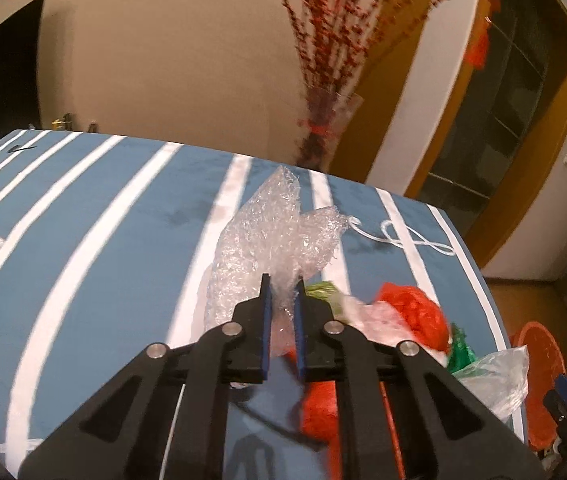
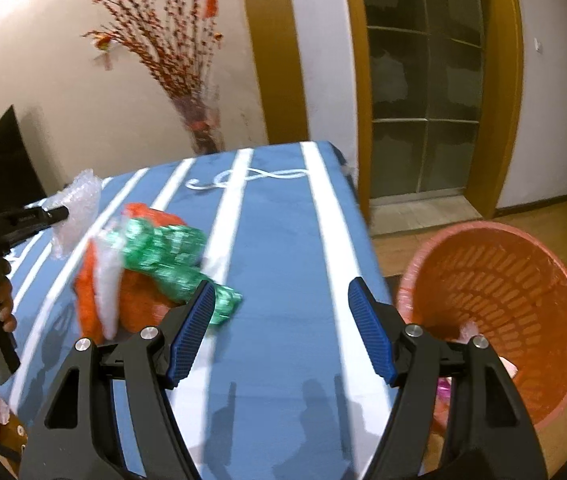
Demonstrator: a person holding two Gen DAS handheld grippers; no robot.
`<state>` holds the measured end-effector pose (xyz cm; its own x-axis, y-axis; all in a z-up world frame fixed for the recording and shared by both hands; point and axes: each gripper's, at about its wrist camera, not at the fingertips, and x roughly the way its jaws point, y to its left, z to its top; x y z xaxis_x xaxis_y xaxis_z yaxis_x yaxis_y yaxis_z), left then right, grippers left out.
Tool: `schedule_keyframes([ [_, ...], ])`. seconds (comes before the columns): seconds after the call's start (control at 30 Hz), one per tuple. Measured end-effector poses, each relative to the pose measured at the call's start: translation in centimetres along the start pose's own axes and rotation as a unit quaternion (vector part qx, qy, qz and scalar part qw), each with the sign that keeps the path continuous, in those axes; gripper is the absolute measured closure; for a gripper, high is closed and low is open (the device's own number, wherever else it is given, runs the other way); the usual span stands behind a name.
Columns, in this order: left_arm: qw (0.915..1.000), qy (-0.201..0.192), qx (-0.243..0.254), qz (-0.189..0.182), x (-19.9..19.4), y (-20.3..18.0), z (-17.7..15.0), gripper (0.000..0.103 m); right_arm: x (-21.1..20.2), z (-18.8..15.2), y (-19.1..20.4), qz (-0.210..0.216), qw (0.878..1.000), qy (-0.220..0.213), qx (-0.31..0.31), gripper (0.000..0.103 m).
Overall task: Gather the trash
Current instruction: 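Grasp the clear bubble wrap with the left tool while the right tool grasps the red bag, then carry both bags over the orange basket and open both tools to drop them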
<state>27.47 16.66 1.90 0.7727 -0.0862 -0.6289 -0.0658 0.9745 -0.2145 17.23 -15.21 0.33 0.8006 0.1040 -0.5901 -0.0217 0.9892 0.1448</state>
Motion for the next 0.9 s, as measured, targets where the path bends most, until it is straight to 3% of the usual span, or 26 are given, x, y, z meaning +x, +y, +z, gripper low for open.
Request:
schedule_keyframes([
  [0.33, 0.9987, -0.008, -0.038, 0.032, -3.2, 7.2, -1.2, 0.092, -1.9, 1.6, 6.9, 0.081, 0.996, -0.033, -0.032, 0.036],
  [0.5, 0.9977, -0.013, -0.052, 0.041, -4.7, 10.0, -1.8, 0.092, 0.0, 0.9, 11.8, 0.118, 0.990, -0.007, -0.080, 0.048],
  [0.63, 0.9970, -0.016, -0.061, 0.044, -5.7, 11.7, -2.3, 0.092, 3.0, -0.3, 14.6, 0.118, 0.987, 0.029, -0.105, 0.051],
  [0.9, 0.9968, -0.015, -0.069, 0.038, -6.7, 13.2, -3.4, 0.092, 6.9, -1.2, 18.8, 0.093, 0.981, 0.046, -0.161, 0.052],
])
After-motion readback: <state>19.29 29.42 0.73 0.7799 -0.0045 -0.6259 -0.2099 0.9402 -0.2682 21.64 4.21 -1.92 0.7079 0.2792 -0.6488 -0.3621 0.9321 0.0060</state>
